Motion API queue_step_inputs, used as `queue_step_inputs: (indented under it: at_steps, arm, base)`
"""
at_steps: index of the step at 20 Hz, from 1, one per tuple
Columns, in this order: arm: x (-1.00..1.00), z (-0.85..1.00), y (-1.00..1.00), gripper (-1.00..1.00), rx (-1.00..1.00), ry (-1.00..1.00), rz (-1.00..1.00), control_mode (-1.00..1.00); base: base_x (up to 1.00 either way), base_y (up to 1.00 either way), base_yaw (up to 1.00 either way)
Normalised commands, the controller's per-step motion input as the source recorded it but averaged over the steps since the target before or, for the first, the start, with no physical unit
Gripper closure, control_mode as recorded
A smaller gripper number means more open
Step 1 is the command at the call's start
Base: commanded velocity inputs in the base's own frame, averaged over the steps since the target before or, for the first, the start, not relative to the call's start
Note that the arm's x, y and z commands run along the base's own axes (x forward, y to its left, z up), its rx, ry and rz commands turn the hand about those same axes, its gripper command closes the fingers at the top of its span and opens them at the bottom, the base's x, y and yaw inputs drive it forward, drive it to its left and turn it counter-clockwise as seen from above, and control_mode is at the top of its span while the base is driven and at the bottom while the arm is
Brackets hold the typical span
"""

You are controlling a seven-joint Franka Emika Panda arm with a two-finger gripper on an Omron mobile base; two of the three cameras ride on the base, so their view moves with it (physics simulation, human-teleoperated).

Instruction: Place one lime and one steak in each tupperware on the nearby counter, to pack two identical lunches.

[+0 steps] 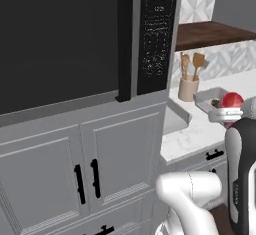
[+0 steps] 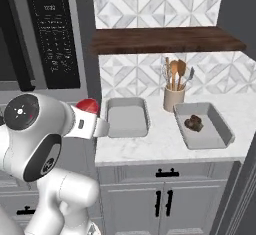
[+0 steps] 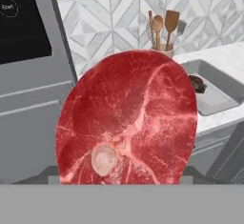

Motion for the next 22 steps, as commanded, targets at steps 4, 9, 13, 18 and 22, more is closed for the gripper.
queue_step_inputs:
  at_steps: [4,9,13,18,22]
  arm:
    - [0.00,0.00,0.00,1.00,0.00,0.00,0.00,1.00]
    - [0.00,0.00,0.00,1.00,0.00,0.00,0.00,1.00]
    - [0.00,0.00,0.00,1.00,0.00,0.00,0.00,1.00]
    - [0.27,-0.02,-0.02,1.00,0.04,0.08,0.09,-1.00]
    - [0.81,-0.34,-0.05,1.00,0.14,0.26,0.26,-1.00]
  base:
    - [0.51,-0.32,0.31]
    - [0.46,-0.57,0.32]
    - [0.44,-0.58,0.31]
    - [0.39,-0.09,0.15]
    - [0.00,0.00,0.00]
